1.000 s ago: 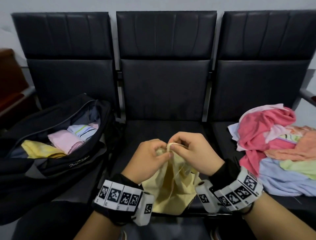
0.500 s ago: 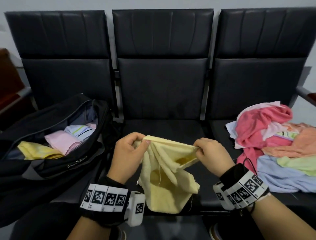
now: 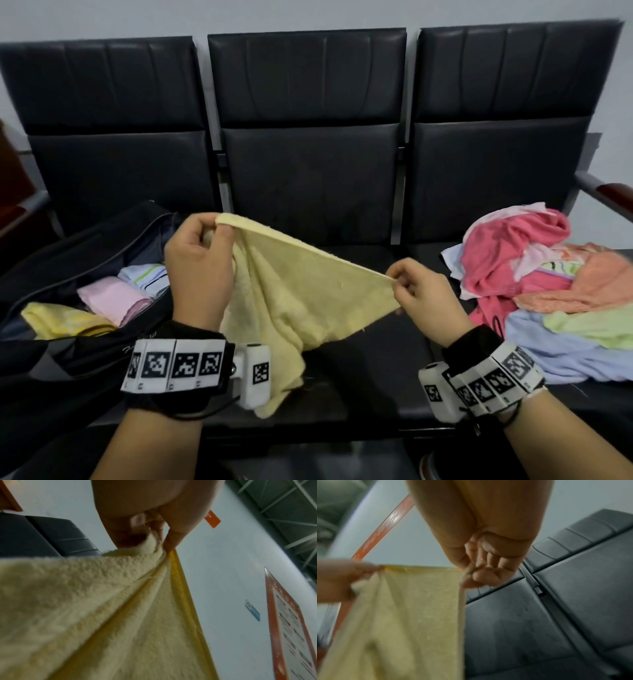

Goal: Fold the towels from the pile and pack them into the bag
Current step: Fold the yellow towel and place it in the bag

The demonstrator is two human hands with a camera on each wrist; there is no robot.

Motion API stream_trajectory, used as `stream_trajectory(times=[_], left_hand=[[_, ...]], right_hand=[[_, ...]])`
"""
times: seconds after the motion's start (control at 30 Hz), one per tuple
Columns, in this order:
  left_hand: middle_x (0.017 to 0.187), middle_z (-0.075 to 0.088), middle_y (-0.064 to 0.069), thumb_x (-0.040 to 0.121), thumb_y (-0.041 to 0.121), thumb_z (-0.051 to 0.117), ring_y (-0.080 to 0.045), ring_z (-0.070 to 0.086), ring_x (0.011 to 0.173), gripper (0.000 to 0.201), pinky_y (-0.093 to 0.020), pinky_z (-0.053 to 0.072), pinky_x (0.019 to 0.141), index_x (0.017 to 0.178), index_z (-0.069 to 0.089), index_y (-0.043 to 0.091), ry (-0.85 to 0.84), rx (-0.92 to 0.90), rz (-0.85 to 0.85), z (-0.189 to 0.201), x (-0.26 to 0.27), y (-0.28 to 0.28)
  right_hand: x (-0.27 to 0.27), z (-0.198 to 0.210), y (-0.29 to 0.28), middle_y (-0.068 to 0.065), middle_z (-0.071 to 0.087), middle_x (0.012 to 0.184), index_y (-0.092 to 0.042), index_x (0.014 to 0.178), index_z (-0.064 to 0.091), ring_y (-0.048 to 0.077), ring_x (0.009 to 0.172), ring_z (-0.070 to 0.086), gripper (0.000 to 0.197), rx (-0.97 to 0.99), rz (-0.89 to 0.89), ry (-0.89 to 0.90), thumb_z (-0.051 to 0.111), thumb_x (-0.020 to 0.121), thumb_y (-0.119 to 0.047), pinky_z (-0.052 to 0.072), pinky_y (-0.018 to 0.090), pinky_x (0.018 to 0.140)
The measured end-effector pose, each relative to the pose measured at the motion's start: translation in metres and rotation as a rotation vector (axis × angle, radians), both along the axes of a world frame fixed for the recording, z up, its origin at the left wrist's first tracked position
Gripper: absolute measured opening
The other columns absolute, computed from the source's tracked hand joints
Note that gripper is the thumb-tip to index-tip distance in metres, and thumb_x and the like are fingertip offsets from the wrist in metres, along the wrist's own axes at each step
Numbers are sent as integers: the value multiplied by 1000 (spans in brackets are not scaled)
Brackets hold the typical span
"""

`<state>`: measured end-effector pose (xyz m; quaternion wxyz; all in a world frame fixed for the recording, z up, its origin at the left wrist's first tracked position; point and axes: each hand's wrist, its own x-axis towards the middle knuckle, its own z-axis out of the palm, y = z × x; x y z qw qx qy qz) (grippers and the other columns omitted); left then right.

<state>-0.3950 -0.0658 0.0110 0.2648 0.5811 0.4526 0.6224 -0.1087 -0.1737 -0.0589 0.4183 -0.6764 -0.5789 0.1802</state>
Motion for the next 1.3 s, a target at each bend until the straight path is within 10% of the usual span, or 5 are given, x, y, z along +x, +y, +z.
stream_trajectory(times=[0.3, 0.47, 0.7, 1.13, 1.3], left_hand=[[112, 62, -1, 91, 1, 58, -13, 59, 108, 24, -25, 43, 99, 111, 67, 10, 521, 56, -285, -22, 51, -21], [118, 62, 10, 92, -1, 56, -4, 56, 116, 36, -23, 41, 105, 120, 62, 22, 611, -175, -449, -54, 39, -28], [81, 72, 3, 78, 11, 80, -11, 66, 72, 37, -30, 54, 72, 101, 63, 34, 364, -354, -470, -68, 26, -37], [104, 76, 6, 89, -2, 64, -10, 70, 104, 31, -34, 55, 95, 107, 74, 22, 354, -389, -717, -49, 10, -51], [101, 75, 12, 84, 3, 70, -9, 70, 97, 34, -20, 55, 83, 106, 74, 28, 474, -248, -731, -47, 11, -55]], right_hand=[[-31, 48, -18, 19, 71, 80, -10, 90, 76, 28, 59, 71, 24, 105, 292, 544, 54, 92, 0, 53, 27, 51], [-37, 20, -14, 1, 74, 80, -13, 98, 74, 23, 74, 75, 45, -117, 350, 327, 45, 82, 17, 53, 27, 58], [-71, 12, -10, -6, 67, 76, -25, 80, 75, 12, 72, 64, 6, 15, 384, 67, 76, 85, -24, 49, 19, 69], [-99, 7, 8, -16, 57, 71, -26, 80, 62, 5, 74, 56, 13, 97, 300, -117, 71, 88, -33, 44, 21, 66], [-105, 4, 6, -13, 55, 67, -26, 79, 61, 8, 68, 55, 13, 133, 240, -147, 70, 86, -31, 48, 33, 62]])
